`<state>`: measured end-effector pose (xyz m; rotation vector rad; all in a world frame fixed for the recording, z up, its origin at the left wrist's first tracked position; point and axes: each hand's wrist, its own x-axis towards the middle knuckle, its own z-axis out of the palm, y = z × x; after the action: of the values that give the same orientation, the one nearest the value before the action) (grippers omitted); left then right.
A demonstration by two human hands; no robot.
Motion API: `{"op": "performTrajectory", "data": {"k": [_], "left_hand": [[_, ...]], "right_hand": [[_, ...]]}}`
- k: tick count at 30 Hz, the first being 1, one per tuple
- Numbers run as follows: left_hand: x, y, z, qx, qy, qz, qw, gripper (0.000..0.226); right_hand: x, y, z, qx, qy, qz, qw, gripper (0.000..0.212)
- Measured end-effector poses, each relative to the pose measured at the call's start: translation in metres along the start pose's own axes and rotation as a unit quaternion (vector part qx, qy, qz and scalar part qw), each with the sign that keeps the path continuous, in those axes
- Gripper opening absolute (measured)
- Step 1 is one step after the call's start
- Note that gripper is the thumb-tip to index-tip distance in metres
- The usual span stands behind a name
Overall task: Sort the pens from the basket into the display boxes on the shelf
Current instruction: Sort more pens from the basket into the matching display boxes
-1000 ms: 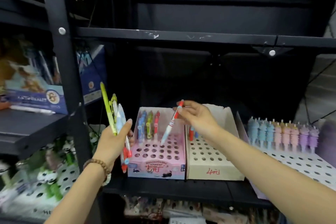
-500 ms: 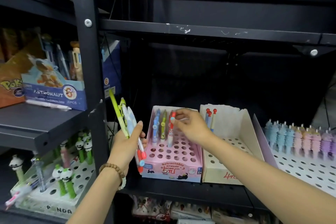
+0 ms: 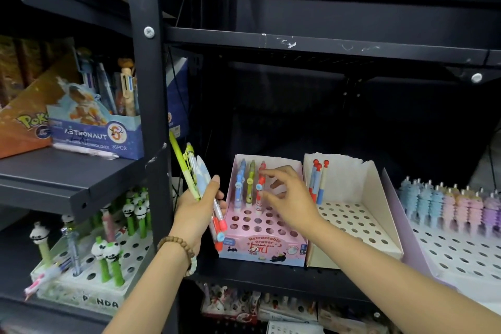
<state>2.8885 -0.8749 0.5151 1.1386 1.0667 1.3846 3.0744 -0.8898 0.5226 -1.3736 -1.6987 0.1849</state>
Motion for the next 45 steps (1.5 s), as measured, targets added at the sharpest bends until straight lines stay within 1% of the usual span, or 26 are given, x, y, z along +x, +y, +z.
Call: {"op": "performTrajectory", "data": {"k": [2,3,4,5,6,7,8,9,10,12,14,15,18,19,20,21,25,28,30,32,35,37,38,40,43,45], "left_hand": [[-0.003,0.003,0.002,-0.018,-0.016,-0.006,1.000,0.030],[-0.005,0.005,0.004,-0.054,-0.029,-0.015,0.998,0.028],[-0.008,0.008,0.007,-0.106,-0.044,-0.027,0.993,0.025],[-0.010,0.011,0.010,-0.159,-0.061,-0.039,0.985,0.022],[-0.012,0.014,0.014,-0.201,-0.074,-0.048,0.976,0.020],[-0.014,0.016,0.018,-0.225,-0.084,-0.052,0.969,0.019],[-0.016,0.017,0.023,-0.239,-0.092,-0.051,0.965,0.018],[-0.017,0.017,0.028,-0.243,-0.098,-0.044,0.964,0.018],[-0.019,0.017,0.033,-0.241,-0.103,-0.036,0.964,0.017],[-0.022,0.018,0.040,-0.223,-0.112,-0.021,0.968,0.016],[-0.023,0.019,0.044,-0.204,-0.115,-0.014,0.972,0.015],[-0.024,0.019,0.046,-0.201,-0.112,-0.015,0.973,0.015],[-0.025,0.021,0.048,-0.192,-0.109,-0.024,0.975,0.019],[-0.025,0.020,0.050,-0.184,-0.111,-0.026,0.976,0.020],[-0.026,0.020,0.051,-0.174,-0.110,-0.026,0.978,0.022],[-0.026,0.020,0.051,-0.165,-0.106,-0.026,0.980,0.023],[-0.017,0.021,0.050,-0.130,-0.067,-0.050,0.988,0.034],[-0.013,0.021,0.050,-0.114,-0.051,-0.068,0.990,0.037],[-0.012,0.023,0.051,-0.122,-0.059,-0.076,0.988,0.039],[-0.011,0.024,0.051,-0.123,-0.072,-0.075,0.987,0.039],[-0.010,0.020,0.042,-0.072,-0.062,-0.052,0.994,0.037],[-0.011,0.014,0.033,-0.040,-0.051,-0.027,0.998,0.036],[-0.011,0.011,0.029,-0.029,-0.045,-0.017,0.998,0.036],[-0.012,0.007,0.023,-0.019,-0.039,-0.008,0.999,0.036],[-0.010,0.005,0.020,-0.025,-0.040,-0.014,0.999,0.034],[-0.008,0.004,0.020,-0.010,-0.036,-0.022,0.999,0.035]], "right_hand": [[-0.004,-0.010,-0.007,0.017,0.016,0.006,1.000,0.044],[-0.008,-0.017,-0.010,0.037,0.022,0.010,0.999,0.041],[-0.013,-0.023,-0.013,0.067,0.018,0.021,0.997,0.033],[-0.018,-0.029,-0.014,0.107,-0.009,0.044,0.993,0.023],[-0.024,-0.035,-0.015,0.154,-0.055,0.080,0.983,0.015],[-0.031,-0.040,-0.015,0.205,-0.109,0.124,0.965,0.014],[-0.037,-0.045,-0.016,0.251,-0.154,0.163,0.942,0.016],[-0.041,-0.047,-0.016,0.285,-0.179,0.185,0.923,0.020],[-0.044,-0.048,-0.017,0.307,-0.187,0.192,0.913,0.023],[-0.046,-0.049,-0.022,0.327,-0.172,0.190,0.910,0.028],[-0.045,-0.046,-0.027,0.338,-0.135,0.198,0.910,0.028],[-0.045,-0.043,-0.029,0.352,-0.117,0.209,0.905,0.027],[-0.044,-0.040,-0.035,0.431,-0.101,0.236,0.865,0.030],[-0.043,-0.040,-0.036,0.444,-0.100,0.234,0.859,0.033],[-0.043,-0.040,-0.036,0.439,-0.094,0.223,0.865,0.034],[-0.042,-0.041,-0.037,0.421,-0.085,0.206,0.879,0.034],[-0.038,-0.044,-0.037,0.327,-0.038,0.115,0.937,0.021],[-0.034,-0.044,-0.037,0.241,-0.021,0.034,0.970,0.025],[-0.031,-0.044,-0.036,0.230,-0.027,-0.006,0.973,0.028],[-0.028,-0.045,-0.038,0.250,-0.020,-0.010,0.968,0.023],[-0.014,-0.041,-0.048,0.325,0.064,0.019,0.943,0.013],[-0.004,-0.035,-0.058,0.334,0.106,0.034,0.936,0.011],[0.000,-0.032,-0.062,0.321,0.109,0.038,0.940,0.010],[0.004,-0.025,-0.062,0.282,0.089,0.041,0.954,0.009],[0.008,-0.018,-0.052,0.232,0.052,0.038,0.970,0.012],[0.010,-0.015,-0.044,0.207,0.028,0.039,0.977,0.014]]}}
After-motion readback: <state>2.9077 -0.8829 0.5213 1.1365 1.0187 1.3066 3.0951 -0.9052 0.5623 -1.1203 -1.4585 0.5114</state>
